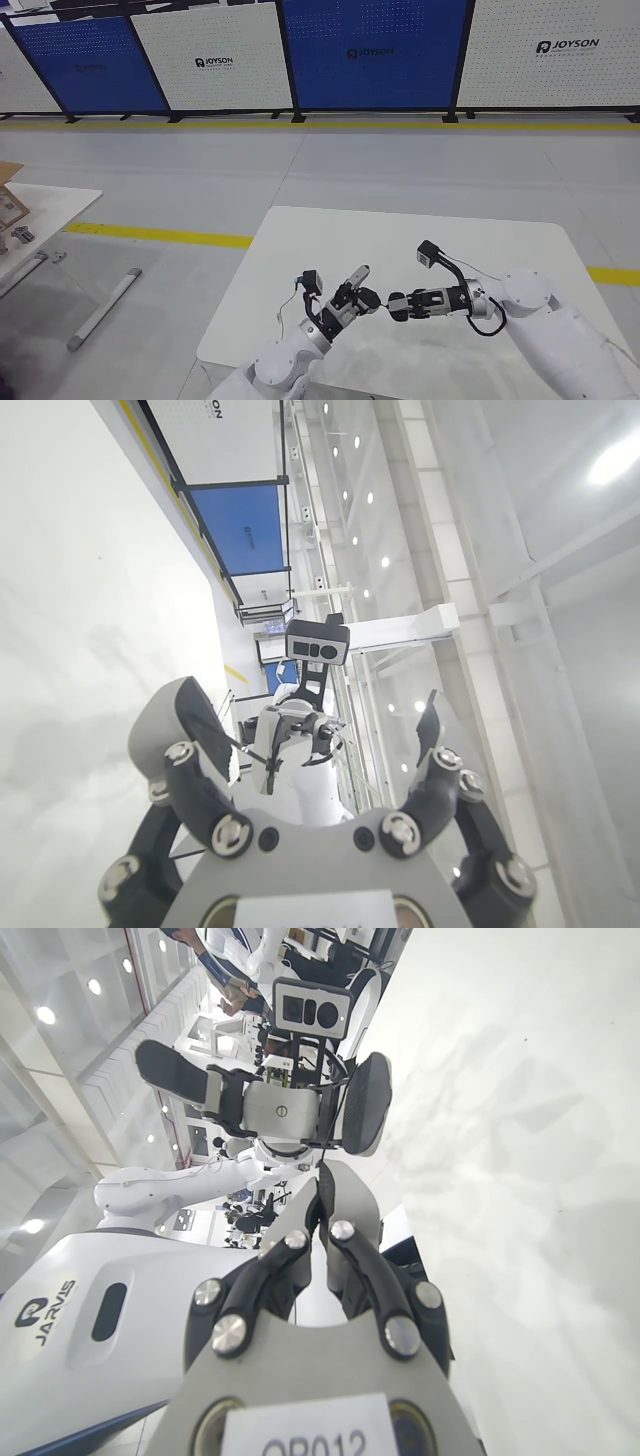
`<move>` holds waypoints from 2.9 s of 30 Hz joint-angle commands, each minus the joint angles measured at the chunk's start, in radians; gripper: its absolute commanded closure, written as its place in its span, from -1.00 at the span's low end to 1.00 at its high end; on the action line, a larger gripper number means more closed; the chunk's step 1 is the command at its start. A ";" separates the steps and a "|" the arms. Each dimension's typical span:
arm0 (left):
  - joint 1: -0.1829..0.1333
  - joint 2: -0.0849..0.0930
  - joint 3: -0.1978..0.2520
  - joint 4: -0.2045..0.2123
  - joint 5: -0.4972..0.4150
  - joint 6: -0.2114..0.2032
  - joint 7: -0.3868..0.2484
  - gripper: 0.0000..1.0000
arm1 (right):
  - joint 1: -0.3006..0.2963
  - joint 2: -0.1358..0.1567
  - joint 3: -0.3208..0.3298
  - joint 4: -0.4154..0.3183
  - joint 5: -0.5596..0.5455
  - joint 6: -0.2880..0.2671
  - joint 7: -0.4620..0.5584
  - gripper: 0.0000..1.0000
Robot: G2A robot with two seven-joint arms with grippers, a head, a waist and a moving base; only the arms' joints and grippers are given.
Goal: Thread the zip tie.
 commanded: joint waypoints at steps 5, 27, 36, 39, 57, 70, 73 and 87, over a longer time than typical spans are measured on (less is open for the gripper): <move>0.009 0.000 -0.007 0.002 0.028 -0.009 0.020 -0.56 | 0.000 0.000 0.000 0.000 0.000 0.000 0.000 1.00; 0.036 0.009 -0.038 0.016 0.139 0.027 0.009 0.14 | 0.000 0.000 0.000 0.000 0.000 0.000 0.000 1.00; 0.047 0.012 -0.051 0.012 0.134 0.042 0.000 -1.00 | 0.000 0.000 0.000 0.000 0.000 0.000 0.000 1.00; 0.047 0.012 -0.051 0.012 0.134 0.042 0.000 -1.00 | -0.013 0.000 0.006 -0.015 -0.008 -0.002 -0.048 1.00; 0.046 0.012 -0.050 0.012 0.133 0.043 0.001 -1.00 | 0.035 -0.019 0.010 0.014 0.046 0.099 -0.034 1.00; 0.035 0.011 -0.071 0.015 0.004 -0.006 -0.085 -1.00 | 0.035 -0.019 0.010 0.014 0.046 0.099 -0.034 1.00; 0.033 0.011 -0.067 0.016 0.012 -0.004 -0.080 -1.00 | 0.035 -0.019 0.010 0.014 0.046 0.099 -0.034 1.00; -0.006 -0.005 -0.010 0.038 0.071 -0.010 -0.012 0.90 | 0.035 -0.019 0.010 0.014 0.046 0.099 -0.034 1.00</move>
